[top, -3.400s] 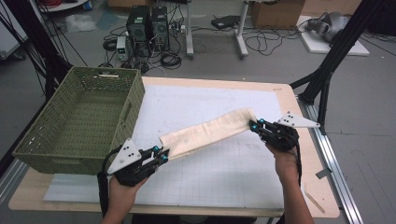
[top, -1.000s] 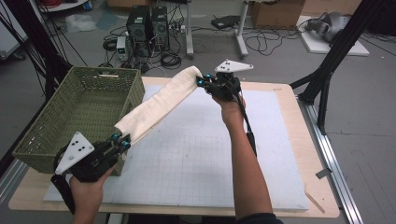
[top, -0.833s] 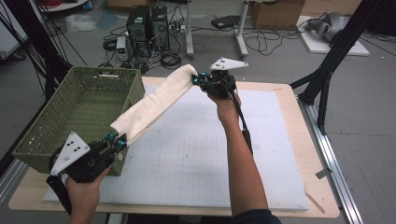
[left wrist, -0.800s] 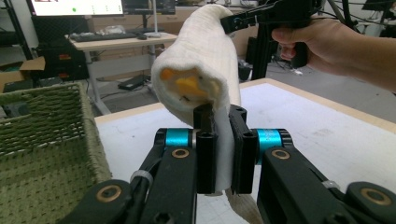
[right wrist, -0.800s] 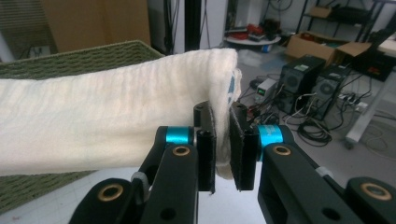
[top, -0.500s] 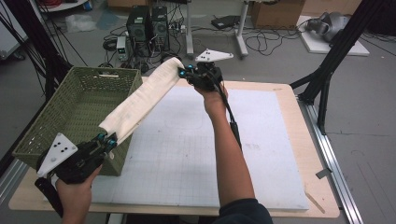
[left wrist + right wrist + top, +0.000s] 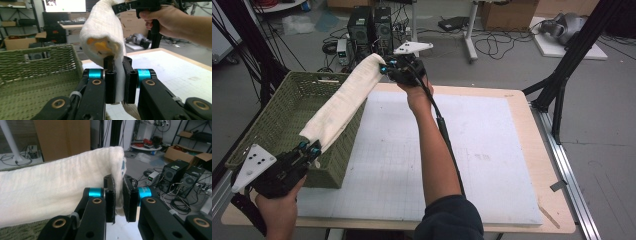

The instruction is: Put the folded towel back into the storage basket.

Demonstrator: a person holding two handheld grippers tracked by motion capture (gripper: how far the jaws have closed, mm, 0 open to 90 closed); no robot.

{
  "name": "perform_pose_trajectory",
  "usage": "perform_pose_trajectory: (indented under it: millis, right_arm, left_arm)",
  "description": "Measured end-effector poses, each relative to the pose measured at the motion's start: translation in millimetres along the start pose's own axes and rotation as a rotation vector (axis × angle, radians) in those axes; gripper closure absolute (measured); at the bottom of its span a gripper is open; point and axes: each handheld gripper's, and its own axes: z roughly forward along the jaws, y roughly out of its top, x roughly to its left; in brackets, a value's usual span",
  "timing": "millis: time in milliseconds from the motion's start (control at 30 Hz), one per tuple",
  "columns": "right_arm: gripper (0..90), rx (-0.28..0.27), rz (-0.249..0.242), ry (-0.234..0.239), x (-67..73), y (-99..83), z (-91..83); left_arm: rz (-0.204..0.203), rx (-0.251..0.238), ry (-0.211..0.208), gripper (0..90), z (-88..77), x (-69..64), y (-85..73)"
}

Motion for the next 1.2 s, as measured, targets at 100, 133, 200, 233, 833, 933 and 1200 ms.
perform_pose_trajectory:
  millis: [100,133,200,233,833,933,1200]
  right_arm:
    - [82.5,0.007,-0.011,0.01,5.2,10.5,14.6]
    - [82.5,0.007,-0.011,0.013,6.2,12.6,17.8]
    - [82.5,0.013,-0.015,0.02,9.6,17.8,27.7]
    - [82.5,0.014,-0.018,0.024,10.7,19.2,31.0]
    - [82.4,0.051,-0.035,0.061,37.6,32.7,104.8]
    - [82.4,0.062,-0.029,0.066,41.1,30.4,114.7]
    - [82.4,0.083,-0.024,0.062,49.7,25.8,137.5]
  left_arm:
    - [0.007,-0.001,0.026,82.9,-3.1,4.4,-0.1]
    - [0.004,-0.005,0.032,82.9,-4.2,5.9,-0.2]
    - [0.009,-0.002,0.049,82.9,-6.5,8.9,-0.2]
    - [0.007,-0.004,0.055,82.9,-7.5,10.3,-0.4]
    - [-0.04,0.013,0.155,82.8,-21.1,37.7,-10.1]
    - [-0.058,0.016,0.168,82.9,-23.3,43.7,-12.5]
    - [-0.083,0.034,0.21,82.8,-26.1,58.5,-15.0]
